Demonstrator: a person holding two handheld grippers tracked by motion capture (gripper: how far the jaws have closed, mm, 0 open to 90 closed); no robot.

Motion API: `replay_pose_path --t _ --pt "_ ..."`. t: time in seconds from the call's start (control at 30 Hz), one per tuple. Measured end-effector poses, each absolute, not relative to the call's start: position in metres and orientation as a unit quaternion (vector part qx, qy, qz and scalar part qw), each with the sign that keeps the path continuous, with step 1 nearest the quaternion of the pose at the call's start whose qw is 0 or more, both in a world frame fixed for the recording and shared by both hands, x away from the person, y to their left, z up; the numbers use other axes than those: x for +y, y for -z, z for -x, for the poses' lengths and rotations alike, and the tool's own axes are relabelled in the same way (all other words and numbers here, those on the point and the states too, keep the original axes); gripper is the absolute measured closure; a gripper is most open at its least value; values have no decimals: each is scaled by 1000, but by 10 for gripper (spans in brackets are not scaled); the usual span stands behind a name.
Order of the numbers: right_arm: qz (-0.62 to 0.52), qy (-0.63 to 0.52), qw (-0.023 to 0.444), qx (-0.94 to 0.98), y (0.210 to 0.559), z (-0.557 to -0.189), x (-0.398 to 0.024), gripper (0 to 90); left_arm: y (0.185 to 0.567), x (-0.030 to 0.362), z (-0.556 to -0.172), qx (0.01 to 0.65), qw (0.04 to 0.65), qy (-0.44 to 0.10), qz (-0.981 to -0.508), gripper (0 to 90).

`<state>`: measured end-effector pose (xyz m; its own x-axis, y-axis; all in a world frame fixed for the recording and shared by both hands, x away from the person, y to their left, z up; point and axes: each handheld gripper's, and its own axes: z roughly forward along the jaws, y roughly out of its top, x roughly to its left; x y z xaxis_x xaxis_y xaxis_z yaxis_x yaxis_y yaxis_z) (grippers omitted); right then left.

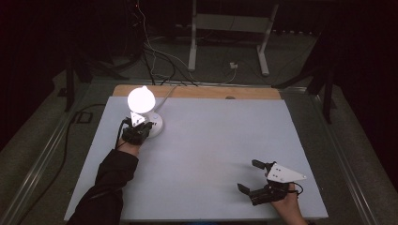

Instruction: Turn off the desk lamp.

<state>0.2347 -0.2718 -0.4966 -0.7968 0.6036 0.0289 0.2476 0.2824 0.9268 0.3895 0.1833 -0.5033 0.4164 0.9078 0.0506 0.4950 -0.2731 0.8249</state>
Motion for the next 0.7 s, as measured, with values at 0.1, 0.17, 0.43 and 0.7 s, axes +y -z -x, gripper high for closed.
replay_pose_path --t 0.1,0.17,0.43,0.7 --pt "-272 -534 167 783 497 -235 -272 0 503 183 -389 465 379 -272 -752 900" --pt "-272 -533 167 784 497 -235 -272 0 505 183 -389 466 376 -273 -753 900" --pt "-271 -533 167 784 497 -235 -272 0 508 182 -390 466 374 -271 -755 900" --pt "-271 -533 167 784 497 -235 -272 0 510 181 -390 467 371 -269 -756 900"
